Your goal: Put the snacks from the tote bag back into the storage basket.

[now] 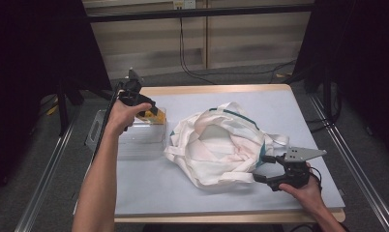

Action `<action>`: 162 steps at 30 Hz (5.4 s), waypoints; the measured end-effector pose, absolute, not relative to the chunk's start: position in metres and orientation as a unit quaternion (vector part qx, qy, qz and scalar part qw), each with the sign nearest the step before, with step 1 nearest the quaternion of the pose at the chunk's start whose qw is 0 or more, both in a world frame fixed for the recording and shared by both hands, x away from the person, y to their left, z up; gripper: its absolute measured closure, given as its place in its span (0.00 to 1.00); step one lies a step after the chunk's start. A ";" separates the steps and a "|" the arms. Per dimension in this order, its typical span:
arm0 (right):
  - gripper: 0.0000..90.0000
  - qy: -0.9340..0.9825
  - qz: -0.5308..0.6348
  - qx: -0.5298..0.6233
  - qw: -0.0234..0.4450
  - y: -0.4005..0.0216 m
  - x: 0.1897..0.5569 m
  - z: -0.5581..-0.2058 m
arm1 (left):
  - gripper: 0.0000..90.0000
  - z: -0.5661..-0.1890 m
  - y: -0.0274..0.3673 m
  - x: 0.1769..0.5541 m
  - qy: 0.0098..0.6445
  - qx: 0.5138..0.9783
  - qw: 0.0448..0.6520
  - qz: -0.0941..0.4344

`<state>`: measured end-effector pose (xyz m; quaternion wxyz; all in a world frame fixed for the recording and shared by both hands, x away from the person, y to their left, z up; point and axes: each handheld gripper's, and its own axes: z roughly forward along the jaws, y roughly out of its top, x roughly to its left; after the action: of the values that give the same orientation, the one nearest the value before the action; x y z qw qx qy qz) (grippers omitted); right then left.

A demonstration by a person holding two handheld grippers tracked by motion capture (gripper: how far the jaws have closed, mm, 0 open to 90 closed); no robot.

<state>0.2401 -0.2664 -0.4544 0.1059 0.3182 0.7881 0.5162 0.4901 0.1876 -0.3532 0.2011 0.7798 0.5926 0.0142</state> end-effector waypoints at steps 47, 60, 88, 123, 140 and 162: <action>0.24 0.788 0.524 0.307 0.098 -0.266 0.246 -0.457 | 0.26 -0.379 0.164 0.515 0.656 0.727 0.205 0.017; 0.24 0.786 0.525 0.309 0.104 -0.267 0.245 -0.455 | 0.27 -0.377 0.167 0.513 0.632 0.746 0.207 0.029; 0.23 0.788 0.524 0.306 0.106 -0.266 0.245 -0.454 | 0.04 -0.364 0.193 0.487 0.572 0.769 0.270 0.088; 0.23 0.789 0.520 0.305 0.121 -0.260 0.242 -0.448 | 0.04 -0.357 0.232 0.388 0.460 0.786 0.389 0.141; 0.23 0.789 0.519 0.306 0.123 -0.261 0.241 -0.448 | 0.04 -0.376 0.244 0.333 0.429 0.768 0.444 0.169; 0.23 0.786 0.519 0.312 0.124 -0.262 0.238 -0.448 | 0.03 -0.416 0.248 0.264 0.428 0.762 0.448 0.189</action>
<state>0.2384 -0.2624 -0.4484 0.1242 0.3115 0.7862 0.5191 0.2643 0.2483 -0.4158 0.4478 0.7618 0.4282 0.1892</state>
